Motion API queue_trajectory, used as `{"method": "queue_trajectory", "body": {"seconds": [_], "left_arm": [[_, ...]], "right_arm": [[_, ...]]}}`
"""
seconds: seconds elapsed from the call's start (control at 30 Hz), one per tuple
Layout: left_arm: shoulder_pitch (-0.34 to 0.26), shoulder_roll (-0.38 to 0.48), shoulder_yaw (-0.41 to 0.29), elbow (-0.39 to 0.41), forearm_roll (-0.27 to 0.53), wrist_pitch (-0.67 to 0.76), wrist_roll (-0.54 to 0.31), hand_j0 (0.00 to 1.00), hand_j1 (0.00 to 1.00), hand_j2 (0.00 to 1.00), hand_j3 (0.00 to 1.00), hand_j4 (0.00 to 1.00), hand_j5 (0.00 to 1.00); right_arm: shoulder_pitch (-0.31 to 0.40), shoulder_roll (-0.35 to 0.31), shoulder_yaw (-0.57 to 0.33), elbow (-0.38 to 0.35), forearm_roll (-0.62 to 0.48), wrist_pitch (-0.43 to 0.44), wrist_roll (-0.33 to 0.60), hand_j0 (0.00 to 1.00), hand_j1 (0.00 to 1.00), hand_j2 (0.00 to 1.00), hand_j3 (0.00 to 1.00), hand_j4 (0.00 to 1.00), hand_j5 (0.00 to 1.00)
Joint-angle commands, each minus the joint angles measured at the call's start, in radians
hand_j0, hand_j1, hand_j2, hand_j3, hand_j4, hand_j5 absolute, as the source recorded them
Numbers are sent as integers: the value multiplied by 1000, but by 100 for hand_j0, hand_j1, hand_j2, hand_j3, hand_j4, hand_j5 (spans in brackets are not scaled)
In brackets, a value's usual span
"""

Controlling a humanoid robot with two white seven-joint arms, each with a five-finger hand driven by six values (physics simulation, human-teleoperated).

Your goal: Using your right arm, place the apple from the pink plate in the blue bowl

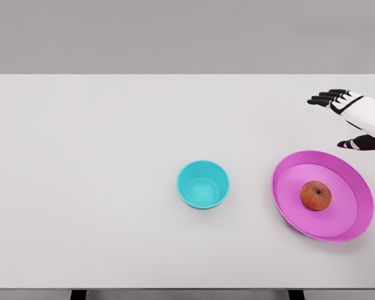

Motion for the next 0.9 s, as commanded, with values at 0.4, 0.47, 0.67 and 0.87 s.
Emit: {"method": "queue_trajectory", "body": {"seconds": [0.4,0.47,0.67,0.87], "left_arm": [[0,0,0,1,0,0,0,100,100,100,100,100,100],[0,0,0,0,0,0,0,100,100,100,100,100,100],[0,0,0,1,0,0,0,100,100,100,100,100,100],[0,0,0,0,0,0,0,100,100,100,100,100,100]], "right_arm": [[63,-180,-12,-287,-54,1,373,100,100,100,100,100,100],[63,-180,-14,-287,-62,1,464,100,100,100,100,100,100],[89,-191,-11,-287,-62,1,524,100,100,100,100,100,100],[98,-145,-3,-223,-51,1,524,100,100,100,100,100,100]]}}
